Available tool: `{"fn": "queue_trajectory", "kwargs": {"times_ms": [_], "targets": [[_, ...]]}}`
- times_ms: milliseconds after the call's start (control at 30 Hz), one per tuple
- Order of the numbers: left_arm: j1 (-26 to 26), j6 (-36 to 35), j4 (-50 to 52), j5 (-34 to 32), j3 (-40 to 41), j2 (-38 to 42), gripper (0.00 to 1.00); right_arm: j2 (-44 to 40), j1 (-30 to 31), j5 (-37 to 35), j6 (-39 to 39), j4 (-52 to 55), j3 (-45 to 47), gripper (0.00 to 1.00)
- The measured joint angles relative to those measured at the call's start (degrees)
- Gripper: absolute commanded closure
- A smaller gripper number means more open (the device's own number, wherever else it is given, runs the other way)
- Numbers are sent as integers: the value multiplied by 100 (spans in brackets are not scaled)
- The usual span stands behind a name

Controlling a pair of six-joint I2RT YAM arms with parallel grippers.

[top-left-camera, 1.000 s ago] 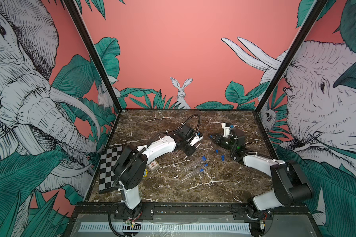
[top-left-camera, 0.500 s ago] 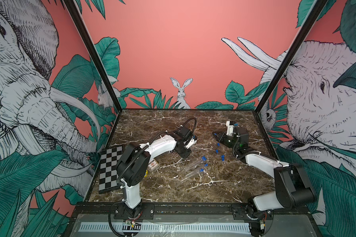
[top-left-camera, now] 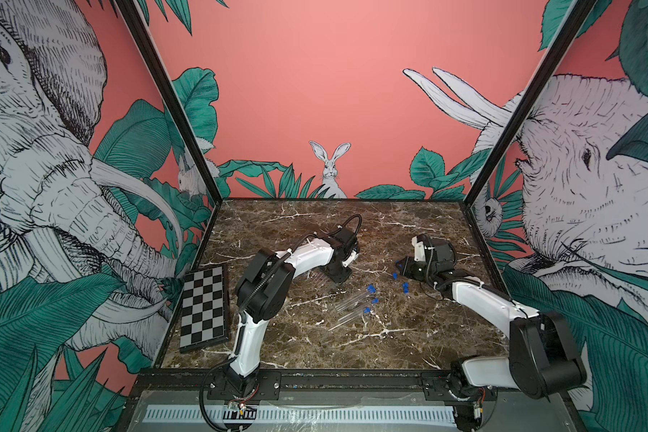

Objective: Remove stoppers from test tubes
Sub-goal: Place the test tube at the center of the board.

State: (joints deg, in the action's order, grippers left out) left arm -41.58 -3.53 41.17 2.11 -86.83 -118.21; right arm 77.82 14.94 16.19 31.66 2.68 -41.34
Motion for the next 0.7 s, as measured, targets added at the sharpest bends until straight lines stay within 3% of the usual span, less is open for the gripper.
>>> {"fn": "queue_trajectory", "kwargs": {"times_ms": [700], "targets": [[0, 74, 85, -2, -9, -26, 64, 743, 118, -223, -498, 553, -157, 94]]}}
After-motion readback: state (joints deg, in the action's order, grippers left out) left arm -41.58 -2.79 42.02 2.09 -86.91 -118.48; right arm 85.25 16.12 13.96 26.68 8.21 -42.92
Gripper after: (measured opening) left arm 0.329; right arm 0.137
